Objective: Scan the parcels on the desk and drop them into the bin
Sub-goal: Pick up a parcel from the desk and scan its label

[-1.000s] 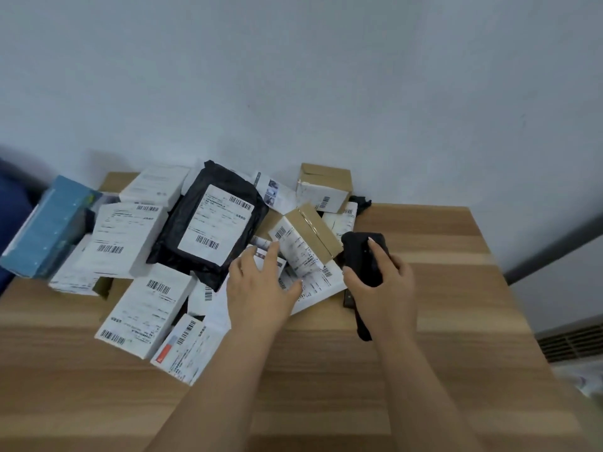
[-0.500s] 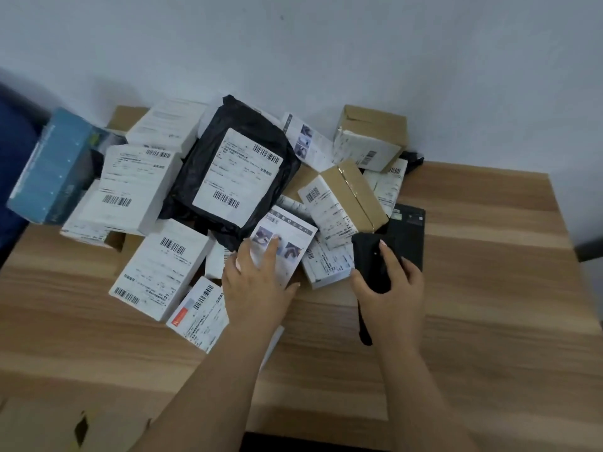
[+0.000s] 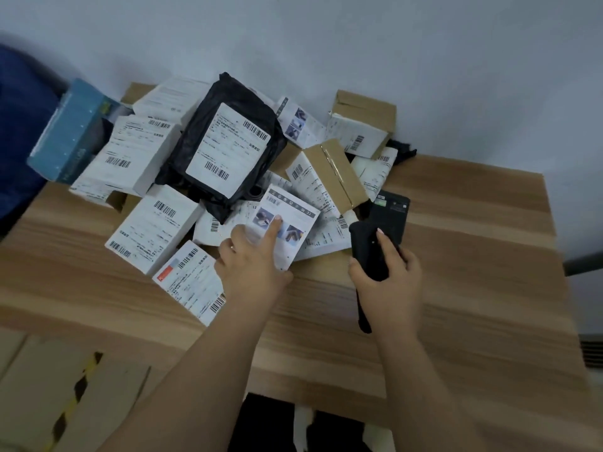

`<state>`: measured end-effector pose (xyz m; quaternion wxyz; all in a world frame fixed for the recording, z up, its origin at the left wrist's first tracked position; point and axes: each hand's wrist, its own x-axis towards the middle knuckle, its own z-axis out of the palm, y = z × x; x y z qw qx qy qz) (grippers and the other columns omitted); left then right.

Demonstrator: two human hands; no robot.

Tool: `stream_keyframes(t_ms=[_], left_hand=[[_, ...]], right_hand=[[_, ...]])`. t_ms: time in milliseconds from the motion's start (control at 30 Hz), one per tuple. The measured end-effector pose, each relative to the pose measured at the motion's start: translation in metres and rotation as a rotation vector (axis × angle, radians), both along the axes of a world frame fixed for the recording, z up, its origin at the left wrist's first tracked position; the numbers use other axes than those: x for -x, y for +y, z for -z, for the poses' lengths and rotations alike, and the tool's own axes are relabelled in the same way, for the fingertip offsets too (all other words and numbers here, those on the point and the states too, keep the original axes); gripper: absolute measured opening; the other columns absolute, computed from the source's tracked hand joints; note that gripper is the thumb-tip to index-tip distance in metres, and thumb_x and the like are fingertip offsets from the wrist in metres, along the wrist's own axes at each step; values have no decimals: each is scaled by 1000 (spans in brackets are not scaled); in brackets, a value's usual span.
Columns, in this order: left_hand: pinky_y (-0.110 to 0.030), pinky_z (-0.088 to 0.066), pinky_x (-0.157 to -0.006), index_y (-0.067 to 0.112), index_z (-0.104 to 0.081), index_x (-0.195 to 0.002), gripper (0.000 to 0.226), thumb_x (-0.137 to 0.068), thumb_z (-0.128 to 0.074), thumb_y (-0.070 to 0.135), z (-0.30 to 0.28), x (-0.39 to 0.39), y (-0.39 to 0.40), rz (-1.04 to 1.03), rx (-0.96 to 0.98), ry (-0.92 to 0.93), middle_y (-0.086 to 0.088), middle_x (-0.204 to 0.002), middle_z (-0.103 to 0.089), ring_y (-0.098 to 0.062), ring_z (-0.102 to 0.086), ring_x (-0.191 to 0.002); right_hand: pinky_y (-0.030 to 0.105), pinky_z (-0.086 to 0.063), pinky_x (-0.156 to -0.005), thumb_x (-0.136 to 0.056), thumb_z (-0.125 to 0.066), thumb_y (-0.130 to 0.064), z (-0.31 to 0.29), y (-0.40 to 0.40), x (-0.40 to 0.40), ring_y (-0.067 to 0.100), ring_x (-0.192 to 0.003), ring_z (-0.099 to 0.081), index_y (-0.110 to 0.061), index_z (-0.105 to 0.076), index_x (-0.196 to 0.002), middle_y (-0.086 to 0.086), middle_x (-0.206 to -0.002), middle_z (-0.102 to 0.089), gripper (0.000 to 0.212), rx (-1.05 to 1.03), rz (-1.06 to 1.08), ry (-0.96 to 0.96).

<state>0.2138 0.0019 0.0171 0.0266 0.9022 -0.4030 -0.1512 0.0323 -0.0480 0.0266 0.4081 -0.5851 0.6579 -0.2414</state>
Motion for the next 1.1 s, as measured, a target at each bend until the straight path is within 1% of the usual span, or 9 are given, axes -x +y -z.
stream_keyframes(t_ms=[167, 367, 467, 600, 800, 867, 933, 1033, 1100], left_hand=[[-49, -31, -106, 55, 0, -149, 93, -82, -63, 61, 0, 69, 25, -1, -69, 13, -13, -151, -12, -37, -18, -139], [-49, -32, -107, 55, 3, -148, 93, -82, -62, 63, 19, 137, 54, -1, -172, 98, -14, -151, -13, -36, -21, -138], [-47, -34, -105, 54, 4, -149, 94, -81, -61, 64, 32, 149, 64, 27, -225, 71, -13, -150, -17, -33, -27, -135], [-46, -34, -106, 53, 1, -149, 93, -81, -63, 61, 44, 153, 66, 32, -279, 119, -15, -145, -24, -33, -28, -133], [-52, -27, -114, 55, -4, -149, 83, -87, -60, 55, 51, 138, 61, 113, -193, 258, -17, -157, -8, -40, -20, -141], [-55, -25, -116, 66, 7, -142, 76, -94, -51, 52, 49, 126, 62, 171, -160, 342, -14, -161, 2, -44, -12, -145], [-53, -29, -115, 69, 14, -137, 72, -101, -42, 43, 40, 112, 66, 260, -115, 394, -10, -163, 9, -41, -12, -148], [-37, -40, -106, 58, -2, -145, 75, -101, -48, 19, 25, 91, 70, 360, -62, 288, -7, -164, 4, -30, -26, -145], [-32, -40, -101, 40, -10, -155, 79, -95, -55, 14, 19, 74, 72, 348, -110, 141, -6, -164, -1, -26, -33, -140]], right_hand=[[25, -37, -92, -87, -71, -42, -11, 7, 51, -1, -114, -40, -54, -45, -141, -15, -143, -34, 61, 21, -56, -47], [32, -46, -89, -87, -70, -44, -1, 18, 96, 7, -117, -49, -54, -43, -142, -16, -143, -35, 63, 7, -82, 2], [34, -48, -89, -86, -70, -43, 6, 27, 109, 9, -121, -49, -54, -43, -142, -13, -143, -36, 64, -21, -80, 36], [43, -50, -98, -85, -70, -45, 13, 37, 120, 10, -124, -47, -56, -41, -142, -13, -143, -35, 65, -60, -68, 64], [41, -49, -100, -85, -71, -44, 15, 42, 121, 9, -124, -46, -53, -42, -143, -13, -144, -35, 65, -53, -40, 65], [38, -48, -99, -86, -71, -42, 13, 43, 116, 7, -121, -45, -52, -43, -144, -12, -144, -35, 65, -44, -40, 48], [39, -48, -97, -87, -70, -42, 9, 44, 108, 8, -122, -45, -51, -42, -144, -11, -145, -35, 65, -37, -53, 43], [35, -47, -93, -87, -70, -43, 5, 47, 95, 6, -117, -45, -52, -42, -144, -12, -147, -34, 65, -45, -72, 39], [34, -46, -93, -86, -71, -43, 2, 49, 86, 5, -115, -45, -53, -42, -144, -12, -147, -34, 65, -42, -85, 25]])
